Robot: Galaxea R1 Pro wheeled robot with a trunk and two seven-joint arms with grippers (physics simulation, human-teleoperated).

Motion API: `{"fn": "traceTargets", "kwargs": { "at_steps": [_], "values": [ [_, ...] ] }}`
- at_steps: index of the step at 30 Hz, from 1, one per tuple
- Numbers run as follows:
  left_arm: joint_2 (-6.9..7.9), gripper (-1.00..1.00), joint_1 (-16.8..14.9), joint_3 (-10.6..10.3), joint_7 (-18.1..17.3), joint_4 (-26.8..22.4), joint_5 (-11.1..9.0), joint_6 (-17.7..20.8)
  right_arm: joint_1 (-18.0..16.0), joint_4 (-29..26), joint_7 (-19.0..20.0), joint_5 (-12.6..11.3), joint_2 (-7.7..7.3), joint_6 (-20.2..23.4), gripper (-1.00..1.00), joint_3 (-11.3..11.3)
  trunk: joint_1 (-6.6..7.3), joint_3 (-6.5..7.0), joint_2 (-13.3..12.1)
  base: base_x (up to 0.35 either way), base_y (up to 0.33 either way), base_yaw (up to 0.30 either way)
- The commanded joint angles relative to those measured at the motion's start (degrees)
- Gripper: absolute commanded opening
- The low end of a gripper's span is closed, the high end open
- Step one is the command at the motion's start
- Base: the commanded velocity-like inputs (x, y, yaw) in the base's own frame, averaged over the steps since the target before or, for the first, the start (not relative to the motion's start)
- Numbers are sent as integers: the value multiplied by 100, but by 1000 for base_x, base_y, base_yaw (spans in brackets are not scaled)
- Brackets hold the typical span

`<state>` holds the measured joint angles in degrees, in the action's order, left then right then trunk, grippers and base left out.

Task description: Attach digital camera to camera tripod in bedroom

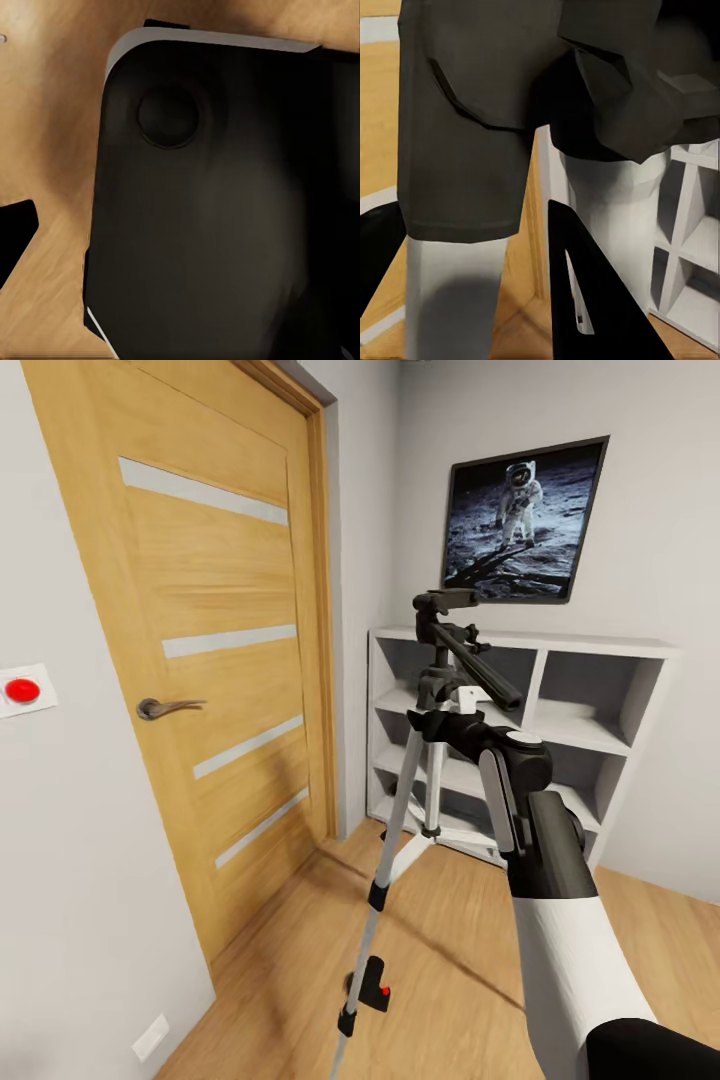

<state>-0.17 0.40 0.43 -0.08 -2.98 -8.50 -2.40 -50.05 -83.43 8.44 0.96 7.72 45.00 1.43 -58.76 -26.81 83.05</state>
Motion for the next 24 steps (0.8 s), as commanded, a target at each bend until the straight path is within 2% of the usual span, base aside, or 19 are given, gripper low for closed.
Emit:
{"fn": "traceTargets", "kwargs": {
  "at_steps": [1, 14, 24],
  "values": [
    [-1, 100, 4, 0, -1, -10, -46, -6, -5, -6, 17, 5, 2, 27, -100, -3, 3, -4, 3, -308, -111, 0],
    [1, 100, 4, -6, 10, -10, -51, 0, -5, -6, 17, 9, 2, 26, -100, -7, 3, -4, 3, -295, -142, 0],
    [-1, 100, 4, -8, 17, -10, -55, 2, -5, -6, 17, 14, 2, 26, -100, -7, 3, -4, 3, -64, -269, 0]
  ]
}}
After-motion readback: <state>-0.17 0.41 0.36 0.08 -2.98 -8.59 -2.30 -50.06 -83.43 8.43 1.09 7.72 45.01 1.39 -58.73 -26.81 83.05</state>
